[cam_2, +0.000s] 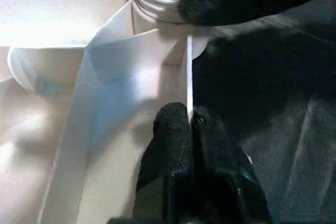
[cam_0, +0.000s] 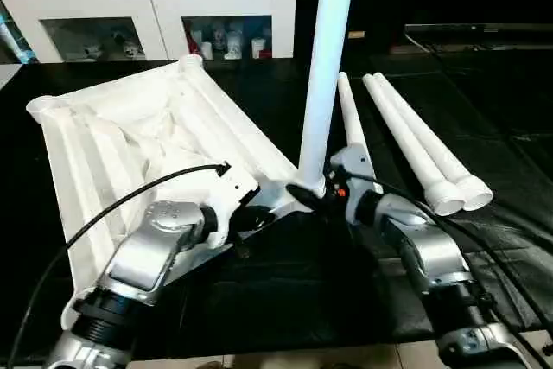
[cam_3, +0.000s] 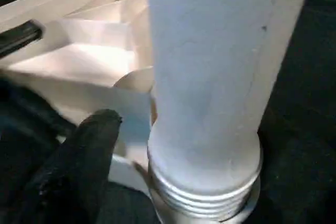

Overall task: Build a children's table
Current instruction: Rotate leg to tighten

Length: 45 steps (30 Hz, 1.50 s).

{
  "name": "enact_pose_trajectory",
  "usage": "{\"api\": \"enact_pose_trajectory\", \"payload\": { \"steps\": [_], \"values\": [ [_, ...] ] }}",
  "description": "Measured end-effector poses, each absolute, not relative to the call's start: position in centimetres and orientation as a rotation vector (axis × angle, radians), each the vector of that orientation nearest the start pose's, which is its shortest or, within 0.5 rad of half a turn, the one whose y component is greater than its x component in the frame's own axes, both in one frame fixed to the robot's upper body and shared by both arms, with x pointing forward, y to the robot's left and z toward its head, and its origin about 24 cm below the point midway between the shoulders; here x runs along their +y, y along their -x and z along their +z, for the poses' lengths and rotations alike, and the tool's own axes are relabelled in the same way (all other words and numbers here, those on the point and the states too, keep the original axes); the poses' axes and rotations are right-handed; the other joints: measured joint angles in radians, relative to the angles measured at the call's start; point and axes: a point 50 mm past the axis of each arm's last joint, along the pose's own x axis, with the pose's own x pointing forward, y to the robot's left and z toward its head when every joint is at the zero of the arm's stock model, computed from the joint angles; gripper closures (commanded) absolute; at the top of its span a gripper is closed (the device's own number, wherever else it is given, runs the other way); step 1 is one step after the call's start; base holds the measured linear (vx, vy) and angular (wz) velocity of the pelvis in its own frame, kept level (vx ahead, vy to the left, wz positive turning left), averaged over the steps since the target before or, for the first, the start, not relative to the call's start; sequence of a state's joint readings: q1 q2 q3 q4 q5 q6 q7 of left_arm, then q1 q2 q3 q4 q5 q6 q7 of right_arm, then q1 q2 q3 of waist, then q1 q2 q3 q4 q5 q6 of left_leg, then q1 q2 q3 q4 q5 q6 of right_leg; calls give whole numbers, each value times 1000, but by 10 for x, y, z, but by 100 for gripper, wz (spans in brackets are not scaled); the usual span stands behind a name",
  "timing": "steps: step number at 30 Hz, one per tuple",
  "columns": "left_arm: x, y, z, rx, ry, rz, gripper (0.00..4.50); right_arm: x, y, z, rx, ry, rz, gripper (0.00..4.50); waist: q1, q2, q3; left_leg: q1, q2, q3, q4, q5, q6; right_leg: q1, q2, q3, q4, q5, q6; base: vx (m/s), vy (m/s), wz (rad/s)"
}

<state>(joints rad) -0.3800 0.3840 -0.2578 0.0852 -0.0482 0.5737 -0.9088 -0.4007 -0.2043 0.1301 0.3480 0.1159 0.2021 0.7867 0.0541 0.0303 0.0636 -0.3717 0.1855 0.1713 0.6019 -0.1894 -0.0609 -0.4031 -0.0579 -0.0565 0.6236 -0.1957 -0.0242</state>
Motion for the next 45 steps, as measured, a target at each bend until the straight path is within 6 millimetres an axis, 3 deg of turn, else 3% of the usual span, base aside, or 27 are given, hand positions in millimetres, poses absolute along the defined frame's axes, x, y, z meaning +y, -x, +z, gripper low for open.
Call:
{"api": "enact_pose_trajectory", "payload": {
  "steps": [7, 13, 19, 24, 35, 36, 45],
  "values": [
    [141, -289, 61, 512, -351, -1189, 450, -135, -295, 55, 228, 135, 1100, 3, 36, 3, 2, -1, 2, 0, 2, 0, 0, 2, -1, -4, 0, 0, 0, 0, 0, 0],
    [147, -287, 61, 516, -409, -1317, 450, -150, -287, 60, 255, 209, 1261, 3, 46, 3, 2, -1, 3, 0, 4, 0, 0, 5, -2, -6, 0, 0, 0, 0, 0, 0],
    [146, -282, 60, 523, -424, -1449, 450, -155, -281, 63, 289, 233, 1374, 3, 47, 3, 1, 0, 4, 0, 4, 0, 0, 6, -2, -7, 1, 0, 0, 0, 0, 0],
    [143, -280, 59, 517, -438, -1520, 450, -155, -280, 63, 316, 231, 1435, 47, 46, 3, 1, 1, 5, 0, 4, 0, 0, 6, -2, -7, 2, 0, 0, 0, 0, 0],
    [145, -281, 58, 509, -445, -1530, 450, -154, -276, 60, 367, 218, 1485, 130, 45, 3, 1, 1, 5, 0, 4, 0, 0, 6, -2, -7, 3, 0, 0, 0, 0, 0],
    [145, -281, 58, 508, -443, -1533, 450, -154, -276, 60, 369, 217, 1485, 155, 45, 4, 1, 2, 5, 0, 4, 0, 0, 6, -2, -7, 3, 0, 0, 0, 0, 0],
    [145, -282, 57, 508, -430, -1526, 450, -153, -276, 58, 391, 159, 1471, 177, 47, 3, 1, 1, 5, 0, 4, 0, 0, 6, -2, -7, 3, 0, 0, 0, 0, 0]
  ]
}}
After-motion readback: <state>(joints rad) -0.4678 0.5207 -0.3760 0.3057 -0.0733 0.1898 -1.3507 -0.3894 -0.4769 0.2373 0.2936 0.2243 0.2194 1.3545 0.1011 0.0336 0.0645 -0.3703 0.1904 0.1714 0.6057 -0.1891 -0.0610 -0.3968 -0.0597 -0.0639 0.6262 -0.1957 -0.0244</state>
